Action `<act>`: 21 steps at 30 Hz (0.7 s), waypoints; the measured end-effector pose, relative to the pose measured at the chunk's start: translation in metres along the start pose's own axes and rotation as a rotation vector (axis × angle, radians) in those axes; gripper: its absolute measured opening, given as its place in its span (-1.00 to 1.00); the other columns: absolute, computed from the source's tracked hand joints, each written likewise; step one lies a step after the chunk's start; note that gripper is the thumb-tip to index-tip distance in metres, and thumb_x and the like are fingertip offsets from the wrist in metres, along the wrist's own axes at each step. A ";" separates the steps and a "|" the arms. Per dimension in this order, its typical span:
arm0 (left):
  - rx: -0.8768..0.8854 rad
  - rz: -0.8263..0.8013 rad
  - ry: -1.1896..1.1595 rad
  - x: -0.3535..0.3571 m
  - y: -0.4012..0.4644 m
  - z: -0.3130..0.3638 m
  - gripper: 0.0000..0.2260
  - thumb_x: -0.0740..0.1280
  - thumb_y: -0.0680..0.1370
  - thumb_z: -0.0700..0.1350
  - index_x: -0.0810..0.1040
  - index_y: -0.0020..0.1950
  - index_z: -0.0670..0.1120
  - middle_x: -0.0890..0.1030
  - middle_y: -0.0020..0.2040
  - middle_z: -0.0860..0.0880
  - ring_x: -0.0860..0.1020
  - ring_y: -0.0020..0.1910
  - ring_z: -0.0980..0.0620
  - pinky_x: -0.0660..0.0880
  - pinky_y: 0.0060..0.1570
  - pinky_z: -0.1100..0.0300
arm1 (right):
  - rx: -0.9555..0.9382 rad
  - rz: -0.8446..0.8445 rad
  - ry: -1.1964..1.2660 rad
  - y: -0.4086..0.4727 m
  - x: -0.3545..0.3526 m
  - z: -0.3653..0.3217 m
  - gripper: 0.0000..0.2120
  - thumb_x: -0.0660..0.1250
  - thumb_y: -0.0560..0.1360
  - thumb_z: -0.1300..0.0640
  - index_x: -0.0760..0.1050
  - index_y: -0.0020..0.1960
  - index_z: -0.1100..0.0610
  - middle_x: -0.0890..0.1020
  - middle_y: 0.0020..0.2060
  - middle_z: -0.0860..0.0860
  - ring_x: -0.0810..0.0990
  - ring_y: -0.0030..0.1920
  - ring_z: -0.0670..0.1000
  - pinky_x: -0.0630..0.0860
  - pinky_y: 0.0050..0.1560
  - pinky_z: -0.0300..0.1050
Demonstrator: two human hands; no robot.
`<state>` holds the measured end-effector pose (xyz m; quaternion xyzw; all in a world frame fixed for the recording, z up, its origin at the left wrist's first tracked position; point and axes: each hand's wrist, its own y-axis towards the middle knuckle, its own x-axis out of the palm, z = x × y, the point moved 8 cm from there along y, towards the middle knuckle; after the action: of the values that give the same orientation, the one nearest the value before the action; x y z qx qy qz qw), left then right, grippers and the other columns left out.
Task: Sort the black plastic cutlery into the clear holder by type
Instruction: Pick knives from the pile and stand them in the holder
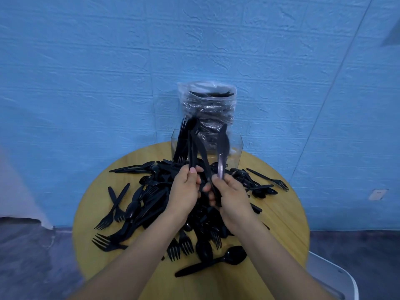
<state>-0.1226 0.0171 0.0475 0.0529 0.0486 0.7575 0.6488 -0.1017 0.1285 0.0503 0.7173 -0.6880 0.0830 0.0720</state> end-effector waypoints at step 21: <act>0.117 -0.022 0.301 0.000 0.002 0.013 -0.68 0.05 0.66 -0.02 0.42 -0.20 -0.11 0.38 -0.36 0.05 0.34 -0.38 0.13 0.24 -0.39 0.31 | -0.135 0.127 -0.355 0.008 -0.011 -0.006 -0.81 0.19 0.60 0.20 0.51 -0.04 -0.05 0.55 -0.31 -0.01 0.50 -0.30 -0.07 0.44 -0.24 -0.17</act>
<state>-0.1232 0.0167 0.0607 -0.0242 0.1898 0.7455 0.6384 -0.1108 0.1405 0.0539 0.6695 -0.7377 -0.0867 -0.0079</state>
